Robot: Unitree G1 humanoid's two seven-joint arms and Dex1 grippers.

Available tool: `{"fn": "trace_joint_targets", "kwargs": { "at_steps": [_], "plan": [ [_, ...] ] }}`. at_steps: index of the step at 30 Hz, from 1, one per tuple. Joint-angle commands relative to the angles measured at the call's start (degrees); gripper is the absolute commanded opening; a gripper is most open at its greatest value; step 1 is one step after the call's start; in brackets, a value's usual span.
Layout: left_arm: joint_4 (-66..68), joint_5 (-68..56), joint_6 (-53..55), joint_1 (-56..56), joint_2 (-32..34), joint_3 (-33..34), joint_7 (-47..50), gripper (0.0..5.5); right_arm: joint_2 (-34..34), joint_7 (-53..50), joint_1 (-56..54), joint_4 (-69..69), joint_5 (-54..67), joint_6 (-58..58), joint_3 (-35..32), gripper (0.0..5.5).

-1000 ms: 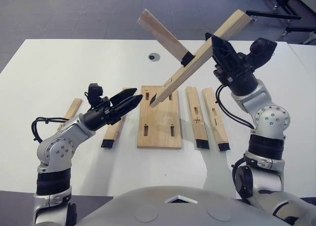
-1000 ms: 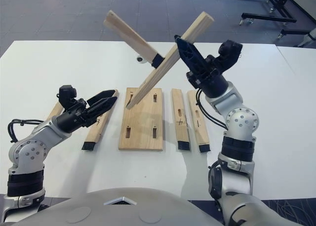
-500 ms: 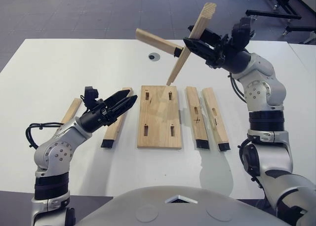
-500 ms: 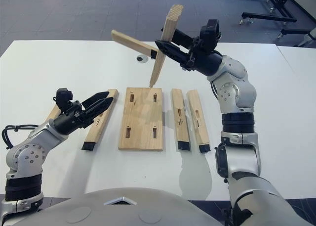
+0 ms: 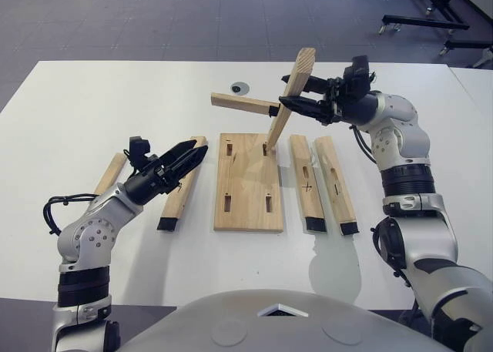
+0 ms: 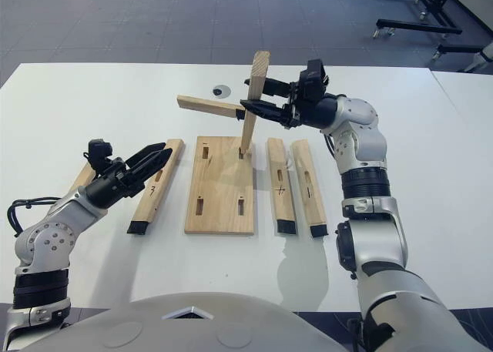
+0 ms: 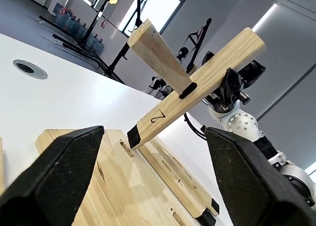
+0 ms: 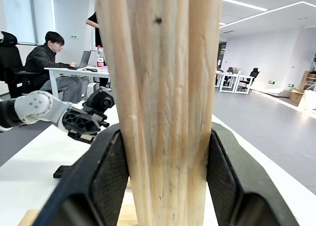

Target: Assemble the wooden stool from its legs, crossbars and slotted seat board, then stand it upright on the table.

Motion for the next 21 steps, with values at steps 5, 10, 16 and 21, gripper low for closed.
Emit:
{"fn": "trace_joint_targets", "kwargs": {
  "at_steps": [5,10,16,21],
  "plan": [
    [1.6,-0.4,-0.3,-2.7,0.1,1.3,-0.6,3.75,0.7,2.6,-1.1,1.5,-0.3,-0.9,-0.8,2.06],
    [2.3,-0.7,0.2,-3.6,1.0,1.9,-1.3,3.75,1.0,3.0,-0.6,4.9,-2.0,-3.7,-0.9,2.06],
    [2.4,-0.3,0.4,-4.2,1.2,1.7,-1.5,3.75,2.2,2.6,-2.4,9.9,-4.5,-10.0,-0.5,2.06],
    [2.6,-0.2,0.2,-4.3,0.9,1.7,-1.2,3.75,1.5,5.9,-3.2,10.9,-3.5,-5.4,0.1,2.06]
  ]
}}
